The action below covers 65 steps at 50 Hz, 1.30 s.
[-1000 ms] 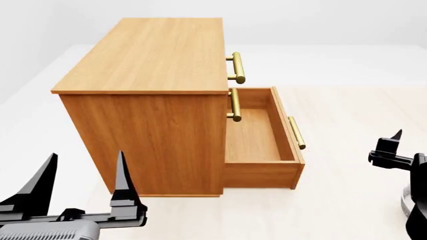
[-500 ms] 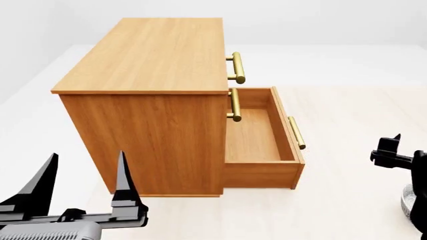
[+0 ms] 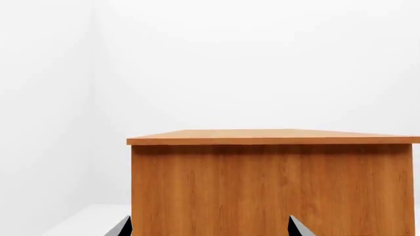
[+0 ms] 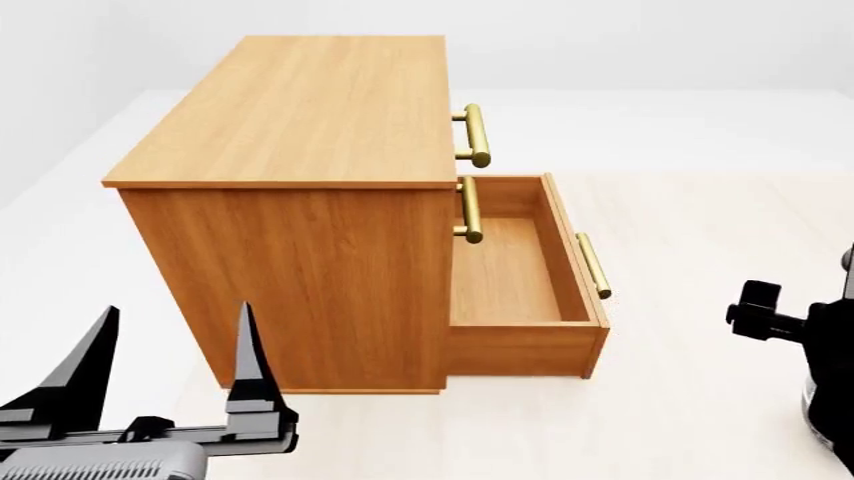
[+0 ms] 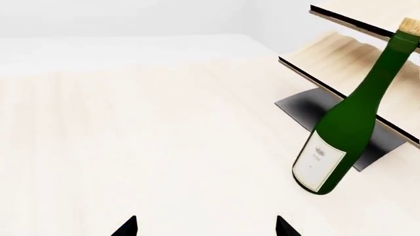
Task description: Put the bowl on top of the cabinet.
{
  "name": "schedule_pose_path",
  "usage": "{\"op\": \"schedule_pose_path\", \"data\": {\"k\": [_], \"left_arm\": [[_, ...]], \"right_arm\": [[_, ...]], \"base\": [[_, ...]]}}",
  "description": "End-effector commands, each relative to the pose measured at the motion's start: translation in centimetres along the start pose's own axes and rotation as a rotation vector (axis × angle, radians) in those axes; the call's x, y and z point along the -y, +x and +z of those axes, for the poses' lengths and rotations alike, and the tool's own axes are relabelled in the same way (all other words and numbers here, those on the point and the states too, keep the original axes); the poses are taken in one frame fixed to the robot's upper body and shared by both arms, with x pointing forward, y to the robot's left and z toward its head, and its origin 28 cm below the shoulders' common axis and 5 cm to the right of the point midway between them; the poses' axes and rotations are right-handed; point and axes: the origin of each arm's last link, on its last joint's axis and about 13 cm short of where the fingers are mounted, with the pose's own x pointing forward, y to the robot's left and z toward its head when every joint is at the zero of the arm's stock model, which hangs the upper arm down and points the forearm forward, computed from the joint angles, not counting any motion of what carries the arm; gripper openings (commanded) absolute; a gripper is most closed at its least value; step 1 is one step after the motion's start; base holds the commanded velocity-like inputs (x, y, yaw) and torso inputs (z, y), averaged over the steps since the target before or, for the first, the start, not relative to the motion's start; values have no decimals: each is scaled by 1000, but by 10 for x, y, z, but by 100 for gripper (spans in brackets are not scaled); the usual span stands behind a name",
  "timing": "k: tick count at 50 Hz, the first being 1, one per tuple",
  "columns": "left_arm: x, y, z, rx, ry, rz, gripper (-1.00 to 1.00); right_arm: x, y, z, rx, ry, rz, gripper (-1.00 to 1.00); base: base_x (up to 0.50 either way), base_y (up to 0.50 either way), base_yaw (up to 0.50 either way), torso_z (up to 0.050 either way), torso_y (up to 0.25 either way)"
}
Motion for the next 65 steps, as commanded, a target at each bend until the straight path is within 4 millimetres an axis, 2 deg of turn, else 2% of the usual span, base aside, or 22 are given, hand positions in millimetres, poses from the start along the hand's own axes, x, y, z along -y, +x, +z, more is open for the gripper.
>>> {"op": "schedule_pose_path", "data": {"k": [1,32,65], "left_arm": [[0,0,0,-1,2,-1,100],[1,0,-1,-2,2,-4,100],[2,2,-2,-3,2,-5,100]], "right_arm": [[-3,5,-3,-77,15,6,100],[-6,14,-20,-227,65,20,100],[2,22,-32,-243,50,-84,100]], "base": [[0,0,0,0,0],[0,0,0,0,0],[0,0,0,0,0]]}}
